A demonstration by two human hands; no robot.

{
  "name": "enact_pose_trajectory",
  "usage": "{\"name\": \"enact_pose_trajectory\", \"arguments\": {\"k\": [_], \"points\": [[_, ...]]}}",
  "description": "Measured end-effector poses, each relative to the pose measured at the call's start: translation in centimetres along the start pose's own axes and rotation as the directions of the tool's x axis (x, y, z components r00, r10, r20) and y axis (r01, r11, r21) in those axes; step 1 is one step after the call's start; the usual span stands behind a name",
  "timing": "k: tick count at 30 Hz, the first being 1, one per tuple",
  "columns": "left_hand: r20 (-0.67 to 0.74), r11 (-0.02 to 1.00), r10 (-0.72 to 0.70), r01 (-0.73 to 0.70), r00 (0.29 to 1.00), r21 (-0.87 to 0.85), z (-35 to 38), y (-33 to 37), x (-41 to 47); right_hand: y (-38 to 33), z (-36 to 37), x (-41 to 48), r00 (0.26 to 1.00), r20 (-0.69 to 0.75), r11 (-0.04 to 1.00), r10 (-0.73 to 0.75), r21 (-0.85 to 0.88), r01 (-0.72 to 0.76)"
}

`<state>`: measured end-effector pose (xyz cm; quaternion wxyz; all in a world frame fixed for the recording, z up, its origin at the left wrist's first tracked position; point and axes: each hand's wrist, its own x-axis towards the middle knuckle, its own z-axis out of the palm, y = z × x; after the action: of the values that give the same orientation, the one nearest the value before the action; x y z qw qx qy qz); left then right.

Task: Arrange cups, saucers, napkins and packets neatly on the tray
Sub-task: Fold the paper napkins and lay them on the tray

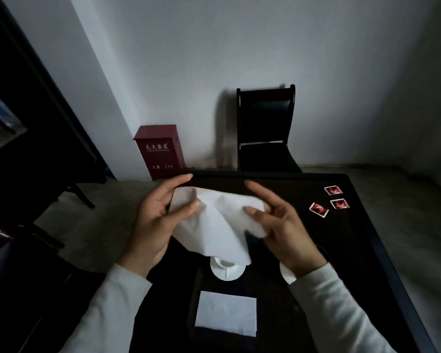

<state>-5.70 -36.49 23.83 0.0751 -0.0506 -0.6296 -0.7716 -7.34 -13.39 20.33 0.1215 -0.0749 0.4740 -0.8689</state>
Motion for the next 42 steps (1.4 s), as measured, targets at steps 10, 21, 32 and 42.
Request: {"name": "enact_pose_trajectory", "arguments": {"k": [10, 21, 32, 42], "points": [[0.082, 0.999, 0.034, -0.034, 0.996, 0.003, -2.4, 2.7, -2.5, -8.7, 4.1, -1.9, 0.936, 0.331, 0.911, -0.117, -0.339, 0.234], [0.073, 0.975, 0.199, -0.205, 0.977, 0.089, -0.9, 4.1, -3.1, -12.5, 6.9, -7.5, 0.691, 0.711, 0.544, -0.13, -0.532, 0.649], [0.025, 0.88, 0.466, -0.466, 0.884, 0.088, 0.2, 7.7, -4.6, -4.1, 1.7, -6.6, 0.911, 0.385, 0.908, -0.149, -0.313, 0.28], [0.054, 0.851, 0.492, -0.494, 0.869, 0.179, -2.5, 6.8, -5.4, -2.4, 3.4, -7.4, 0.973, 0.087, 0.924, 0.214, -0.342, -0.172]]}}
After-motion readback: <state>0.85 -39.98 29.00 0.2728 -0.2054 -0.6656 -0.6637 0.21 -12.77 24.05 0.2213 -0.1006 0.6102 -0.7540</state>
